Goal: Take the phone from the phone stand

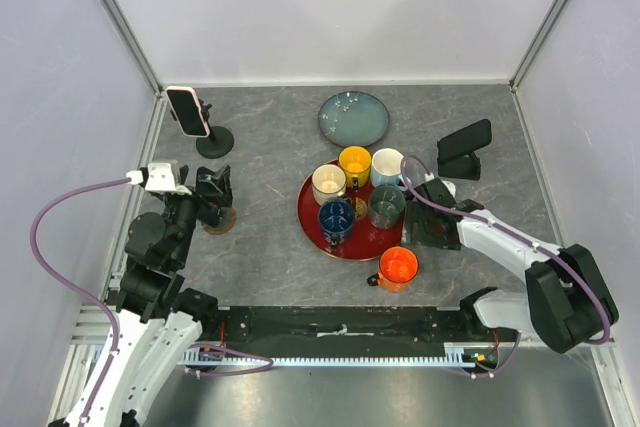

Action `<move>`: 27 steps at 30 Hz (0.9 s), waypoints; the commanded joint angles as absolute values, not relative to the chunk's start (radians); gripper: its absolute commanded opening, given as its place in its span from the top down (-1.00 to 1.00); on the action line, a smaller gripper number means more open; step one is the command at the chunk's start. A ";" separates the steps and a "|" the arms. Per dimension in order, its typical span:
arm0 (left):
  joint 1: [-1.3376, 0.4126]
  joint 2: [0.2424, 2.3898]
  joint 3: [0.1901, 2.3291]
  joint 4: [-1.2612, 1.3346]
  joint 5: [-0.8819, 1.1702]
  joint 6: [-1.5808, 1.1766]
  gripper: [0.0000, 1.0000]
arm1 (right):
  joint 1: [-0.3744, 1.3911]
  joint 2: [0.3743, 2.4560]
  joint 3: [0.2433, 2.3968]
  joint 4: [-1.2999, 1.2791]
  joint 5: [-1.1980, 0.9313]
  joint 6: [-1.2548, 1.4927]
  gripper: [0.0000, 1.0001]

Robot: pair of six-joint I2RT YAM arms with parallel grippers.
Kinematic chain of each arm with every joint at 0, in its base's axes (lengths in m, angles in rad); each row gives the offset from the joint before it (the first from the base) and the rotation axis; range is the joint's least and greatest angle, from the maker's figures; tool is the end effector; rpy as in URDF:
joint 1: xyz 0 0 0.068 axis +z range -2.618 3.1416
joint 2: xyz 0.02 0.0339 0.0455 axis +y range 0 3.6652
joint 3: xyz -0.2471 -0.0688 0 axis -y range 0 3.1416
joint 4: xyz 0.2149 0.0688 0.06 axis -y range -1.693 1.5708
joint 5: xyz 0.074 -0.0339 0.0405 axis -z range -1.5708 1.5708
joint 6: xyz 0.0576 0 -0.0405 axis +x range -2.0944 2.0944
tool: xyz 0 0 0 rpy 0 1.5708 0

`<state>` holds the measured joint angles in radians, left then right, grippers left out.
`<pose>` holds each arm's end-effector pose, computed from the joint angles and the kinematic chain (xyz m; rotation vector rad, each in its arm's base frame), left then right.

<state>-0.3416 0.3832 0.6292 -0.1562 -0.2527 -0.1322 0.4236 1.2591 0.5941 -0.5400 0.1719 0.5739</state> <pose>0.1121 -0.0246 0.3281 -0.0496 1.4861 -0.1963 0.1837 0.0720 0.1412 0.2492 2.7283 0.0351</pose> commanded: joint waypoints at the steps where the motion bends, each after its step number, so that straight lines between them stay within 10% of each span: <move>1: -0.334 0.373 0.667 -0.147 -0.242 -0.155 -0.98 | 0.471 1.318 0.646 -0.417 0.124 0.630 -0.96; 27: -0.334 0.373 0.658 -0.147 -0.252 -0.150 -0.98 | 0.640 1.723 1.072 -0.255 0.018 0.525 -0.96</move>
<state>-0.3416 0.3809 0.6292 -0.1566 -0.2531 -0.1326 0.6331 1.7294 1.0271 -0.3637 0.0761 0.5297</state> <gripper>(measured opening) 0.993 0.980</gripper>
